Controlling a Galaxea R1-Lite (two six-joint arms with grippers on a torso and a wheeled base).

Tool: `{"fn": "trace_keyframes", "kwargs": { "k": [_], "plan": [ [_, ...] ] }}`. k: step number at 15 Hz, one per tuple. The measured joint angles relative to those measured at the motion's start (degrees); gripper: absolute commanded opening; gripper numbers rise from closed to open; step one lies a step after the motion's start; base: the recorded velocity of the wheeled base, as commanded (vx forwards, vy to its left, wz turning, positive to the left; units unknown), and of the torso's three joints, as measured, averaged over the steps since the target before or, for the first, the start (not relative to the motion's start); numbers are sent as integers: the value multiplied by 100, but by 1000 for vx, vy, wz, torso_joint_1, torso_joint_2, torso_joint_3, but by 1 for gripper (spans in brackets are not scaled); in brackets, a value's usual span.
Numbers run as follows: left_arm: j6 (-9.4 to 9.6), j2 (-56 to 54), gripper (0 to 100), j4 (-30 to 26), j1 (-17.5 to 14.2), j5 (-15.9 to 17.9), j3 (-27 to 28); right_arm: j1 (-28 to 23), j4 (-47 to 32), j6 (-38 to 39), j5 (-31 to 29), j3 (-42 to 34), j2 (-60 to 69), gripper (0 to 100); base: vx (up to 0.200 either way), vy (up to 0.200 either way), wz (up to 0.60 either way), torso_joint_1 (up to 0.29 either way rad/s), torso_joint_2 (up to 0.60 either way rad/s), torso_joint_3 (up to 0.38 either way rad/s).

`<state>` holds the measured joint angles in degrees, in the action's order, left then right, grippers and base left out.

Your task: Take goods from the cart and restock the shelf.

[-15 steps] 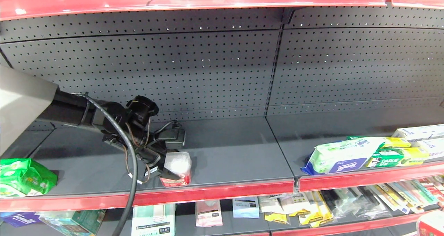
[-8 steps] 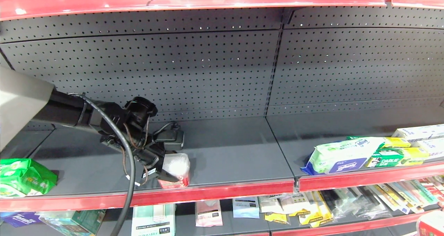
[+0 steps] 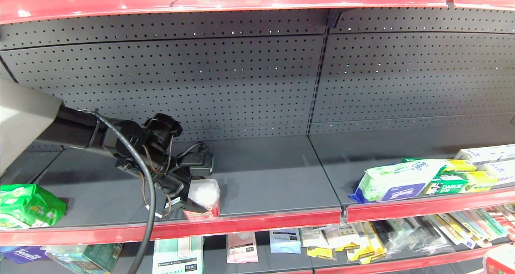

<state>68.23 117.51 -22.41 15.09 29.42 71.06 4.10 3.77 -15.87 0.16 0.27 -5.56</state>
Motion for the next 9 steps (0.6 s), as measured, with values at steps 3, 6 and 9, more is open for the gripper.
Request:
{"fn": "trace_keyframes", "kwargs": {
  "k": [3,6,9],
  "plan": [
    [-5,0,0,10,1,-2,7,0,0,0,0,0,0,0,0,0,0,0,0,0],
    [-5,2,0,11,0,0,9,0,0,0,-2,0,0,0,0,0,0,0,0,0],
    [-5,5,100,10,-2,4,18,0,0,0,-2,0,0,0,0,0,0,0,0,0]
  ]
}}
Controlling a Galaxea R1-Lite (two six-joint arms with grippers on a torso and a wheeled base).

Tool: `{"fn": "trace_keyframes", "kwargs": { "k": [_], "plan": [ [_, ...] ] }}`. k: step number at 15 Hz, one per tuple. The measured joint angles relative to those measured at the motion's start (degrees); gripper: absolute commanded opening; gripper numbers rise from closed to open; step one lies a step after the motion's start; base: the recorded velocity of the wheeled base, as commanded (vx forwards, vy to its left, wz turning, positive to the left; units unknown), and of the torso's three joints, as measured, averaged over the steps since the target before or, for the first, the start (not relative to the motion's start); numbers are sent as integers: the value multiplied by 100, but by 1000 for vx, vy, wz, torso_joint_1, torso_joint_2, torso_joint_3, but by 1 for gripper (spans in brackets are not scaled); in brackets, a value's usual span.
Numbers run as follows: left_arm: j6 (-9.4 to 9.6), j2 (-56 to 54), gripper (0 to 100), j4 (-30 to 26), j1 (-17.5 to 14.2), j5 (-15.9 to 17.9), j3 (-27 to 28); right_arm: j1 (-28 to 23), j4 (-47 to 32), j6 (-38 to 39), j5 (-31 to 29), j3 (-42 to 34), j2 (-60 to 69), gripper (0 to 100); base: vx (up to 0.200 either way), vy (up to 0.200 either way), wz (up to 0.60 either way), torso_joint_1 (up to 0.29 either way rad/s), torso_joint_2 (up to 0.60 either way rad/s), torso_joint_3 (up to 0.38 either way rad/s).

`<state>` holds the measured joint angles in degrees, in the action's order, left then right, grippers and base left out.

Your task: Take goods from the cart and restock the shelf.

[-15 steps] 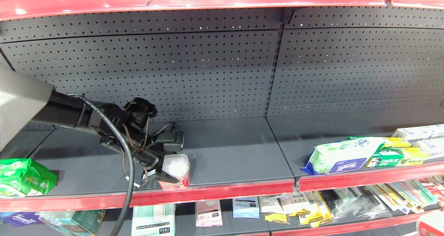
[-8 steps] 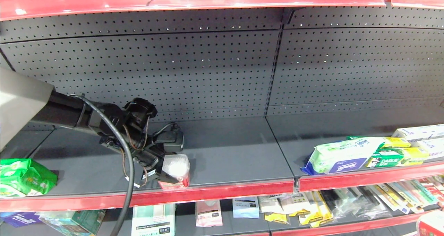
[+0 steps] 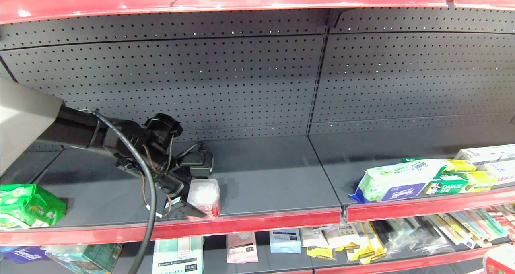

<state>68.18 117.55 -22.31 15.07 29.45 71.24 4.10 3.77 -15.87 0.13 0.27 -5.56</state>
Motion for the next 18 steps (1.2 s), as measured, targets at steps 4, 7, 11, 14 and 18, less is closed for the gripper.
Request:
{"fn": "trace_keyframes", "kwargs": {
  "k": [4,7,11,14,18],
  "plan": [
    [-20,2,100,-2,4,22,12,0,0,0,0,0,0,0,0,0,0,0,0,0],
    [-44,-7,100,17,0,104,56,0,0,0,0,0,0,0,0,0,0,0,0,0],
    [-121,-143,100,28,-71,246,50,-51,0,0,2,0,0,0,0,0,0,0,0,0],
    [-351,-282,100,78,-60,421,78,-101,-27,-7,40,0,29,0,0,0,0,0,0,0],
    [-488,-358,100,452,-38,558,113,-104,-32,-40,57,0,57,0,0,0,0,0,0,0]
  ]
}}
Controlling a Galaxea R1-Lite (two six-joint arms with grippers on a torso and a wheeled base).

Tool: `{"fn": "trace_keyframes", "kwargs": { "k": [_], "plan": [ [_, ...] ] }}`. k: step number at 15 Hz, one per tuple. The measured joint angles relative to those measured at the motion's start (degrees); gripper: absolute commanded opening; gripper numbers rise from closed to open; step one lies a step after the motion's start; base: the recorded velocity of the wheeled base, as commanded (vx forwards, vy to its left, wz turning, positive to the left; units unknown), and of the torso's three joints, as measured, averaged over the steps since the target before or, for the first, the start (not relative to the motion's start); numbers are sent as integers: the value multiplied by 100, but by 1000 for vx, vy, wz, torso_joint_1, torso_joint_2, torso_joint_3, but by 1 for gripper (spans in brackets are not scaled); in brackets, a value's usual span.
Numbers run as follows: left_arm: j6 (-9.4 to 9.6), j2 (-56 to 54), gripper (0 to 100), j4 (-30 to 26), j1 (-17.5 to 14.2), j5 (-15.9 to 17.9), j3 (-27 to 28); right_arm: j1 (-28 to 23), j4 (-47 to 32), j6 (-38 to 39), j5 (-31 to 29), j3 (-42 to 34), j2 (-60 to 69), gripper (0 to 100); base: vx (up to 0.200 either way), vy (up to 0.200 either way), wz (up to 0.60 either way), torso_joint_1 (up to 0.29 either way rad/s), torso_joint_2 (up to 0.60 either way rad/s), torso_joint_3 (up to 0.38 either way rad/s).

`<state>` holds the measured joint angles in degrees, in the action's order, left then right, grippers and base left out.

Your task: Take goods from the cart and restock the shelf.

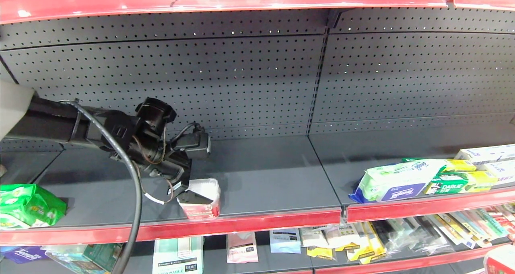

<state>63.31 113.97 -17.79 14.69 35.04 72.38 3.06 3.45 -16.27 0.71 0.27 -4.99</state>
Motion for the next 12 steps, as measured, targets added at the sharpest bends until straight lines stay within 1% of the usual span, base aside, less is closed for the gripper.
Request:
{"fn": "trace_keyframes", "kwargs": {
  "k": [2,3,4,6,7,9,10,11,12],
  "plan": [
    [-485,-11,100,517,0,119,2,0,0,0,-2,6,2,0,0,0,0,0,0,0],
    [-798,-16,100,807,9,141,-5,-4,2,5,-6,6,2,0,0,0,0,0,0,0],
    [-1229,-24,100,1330,22,144,-41,-4,2,5,-9,6,4,0,0,0,0,0,0,0],
    [-1785,-57,100,2113,33,128,-256,-1,2,10,-11,6,4,0,0,0,0,0,0,0],
    [-2108,-96,100,2570,38,98,-446,-1,2,16,-20,4,4,0,0,0,0,0,0,0],
    [-2794,-190,100,3467,46,-63,-796,0,5,27,-27,0,4,0,0,0,0,0,0,0],
    [-3038,-228,100,3801,55,-191,-942,-1,5,35,-28,0,4,0,0,0,0,0,0,0],
    [-3271,-250,100,4294,57,-354,-1058,0,5,38,-35,0,4,0,0,0,0,0,0,0],
    [-3594,-261,100,4904,63,-600,-1221,-28,5,44,-41,0,9,0,0,0,0,0,0,0]
  ]
}}
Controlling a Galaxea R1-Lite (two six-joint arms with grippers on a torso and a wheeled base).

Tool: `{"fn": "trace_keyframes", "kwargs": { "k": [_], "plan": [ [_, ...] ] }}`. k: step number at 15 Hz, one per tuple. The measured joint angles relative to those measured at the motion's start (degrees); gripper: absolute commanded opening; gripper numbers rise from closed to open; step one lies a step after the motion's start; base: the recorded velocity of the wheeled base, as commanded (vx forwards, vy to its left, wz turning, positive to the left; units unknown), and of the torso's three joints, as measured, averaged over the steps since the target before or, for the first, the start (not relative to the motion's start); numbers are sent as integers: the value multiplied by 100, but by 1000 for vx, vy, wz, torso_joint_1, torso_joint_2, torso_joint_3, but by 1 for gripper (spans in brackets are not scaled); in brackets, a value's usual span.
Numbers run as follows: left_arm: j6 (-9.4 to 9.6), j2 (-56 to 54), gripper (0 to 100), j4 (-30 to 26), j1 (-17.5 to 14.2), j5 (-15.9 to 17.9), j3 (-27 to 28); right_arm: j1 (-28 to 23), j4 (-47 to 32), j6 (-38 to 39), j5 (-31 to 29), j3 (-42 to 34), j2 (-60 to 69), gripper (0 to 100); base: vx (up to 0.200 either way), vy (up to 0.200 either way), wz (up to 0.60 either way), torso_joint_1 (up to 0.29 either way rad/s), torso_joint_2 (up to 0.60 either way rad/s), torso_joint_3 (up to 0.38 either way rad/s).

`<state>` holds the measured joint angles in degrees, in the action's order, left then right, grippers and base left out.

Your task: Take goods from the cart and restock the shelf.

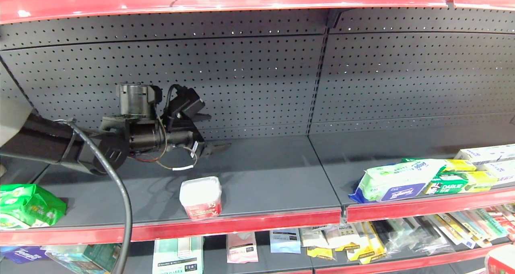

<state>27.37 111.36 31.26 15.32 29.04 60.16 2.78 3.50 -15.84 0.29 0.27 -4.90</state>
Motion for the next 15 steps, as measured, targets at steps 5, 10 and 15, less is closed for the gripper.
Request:
{"fn": "trace_keyframes", "kwargs": {
  "k": [5,10,15],
  "plan": [
    [-2461,-32,100,2395,105,-2669,-851,-468,-9,245,4,52,52,0,0,0,0,0,0,0],
    [-3016,-1250,100,2664,16,-3120,-2756,-530,268,711,-43,1070,-1401,0,0,0,0,0,0,0],
    [-3103,-3352,100,2148,-166,-2975,-4404,-462,150,363,-311,2428,-3278,0,0,0,0,0,0,0]
  ]
}}
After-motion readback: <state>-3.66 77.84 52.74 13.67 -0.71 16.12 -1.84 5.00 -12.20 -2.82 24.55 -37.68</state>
